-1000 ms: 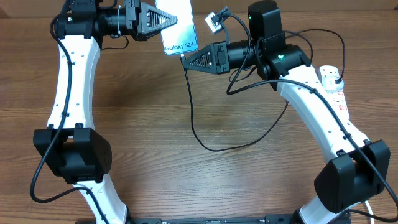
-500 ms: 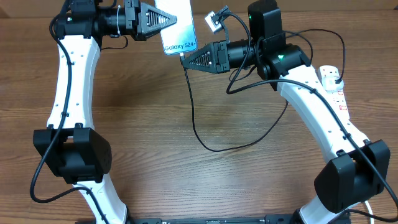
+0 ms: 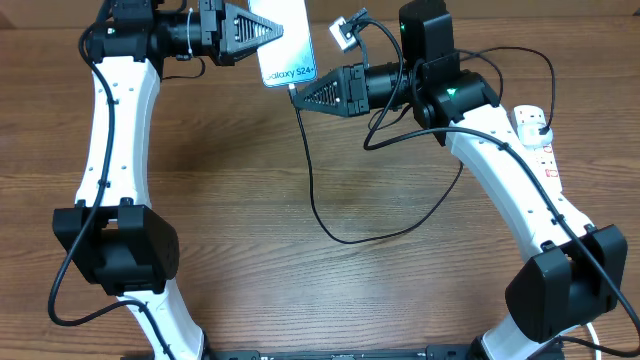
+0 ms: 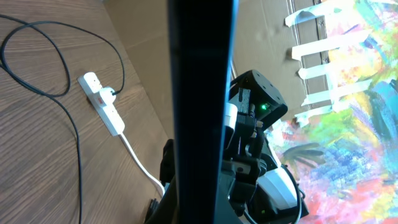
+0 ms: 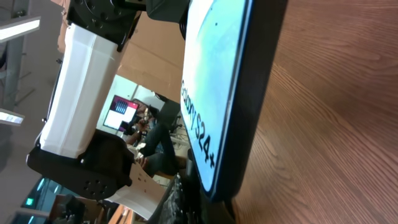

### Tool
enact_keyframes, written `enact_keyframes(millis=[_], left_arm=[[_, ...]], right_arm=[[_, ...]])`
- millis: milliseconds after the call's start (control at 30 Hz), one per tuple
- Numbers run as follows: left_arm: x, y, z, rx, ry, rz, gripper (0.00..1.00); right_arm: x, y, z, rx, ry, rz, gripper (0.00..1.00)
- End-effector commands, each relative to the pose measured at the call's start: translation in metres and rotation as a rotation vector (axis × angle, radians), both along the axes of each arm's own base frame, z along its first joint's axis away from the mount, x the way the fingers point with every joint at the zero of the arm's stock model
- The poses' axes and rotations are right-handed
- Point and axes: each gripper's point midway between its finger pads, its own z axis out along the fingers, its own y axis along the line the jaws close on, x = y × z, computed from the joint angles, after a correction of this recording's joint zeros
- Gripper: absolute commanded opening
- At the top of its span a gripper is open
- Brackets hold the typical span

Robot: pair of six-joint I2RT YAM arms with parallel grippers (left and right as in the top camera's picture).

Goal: Plug charger to phone and switch on socket

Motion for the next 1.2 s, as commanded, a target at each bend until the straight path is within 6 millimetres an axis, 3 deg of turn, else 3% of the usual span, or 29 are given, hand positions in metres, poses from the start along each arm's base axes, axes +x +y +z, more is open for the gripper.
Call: enact_keyframes(millis=[0, 567, 1100, 1133, 1167], left_arm=[[-0.01, -0.005, 0.01, -0.031, -0.006, -0.047, 0.04], [-0.01, -0.006, 0.01, -0.032, 0.028, -0.048, 0.04], [-0.01, -0.005, 0.011, -0.032, 0.028, -0.047, 0.04], [-0.01, -0.005, 0.011, -0.032, 0.022, -0.047, 0.04], [-0.009, -0.005, 0.01, -0.031, 0.008, -0.047, 0.04]], right_arm=[[0.012, -0.002, 0.007, -0.005, -0.035, -0.057, 0.04], [0.016, 0.009, 0.003, -0.035, -0.032, -0.111, 0.04], [0.024, 0.004, 0.004, -0.036, -0.044, -0.139, 0.04], [0.024, 0.004, 0.004, -0.037, -0.042, -0.139, 0.06], [0.024, 0.004, 0.002, -0.041, -0.036, -0.141, 0.18]])
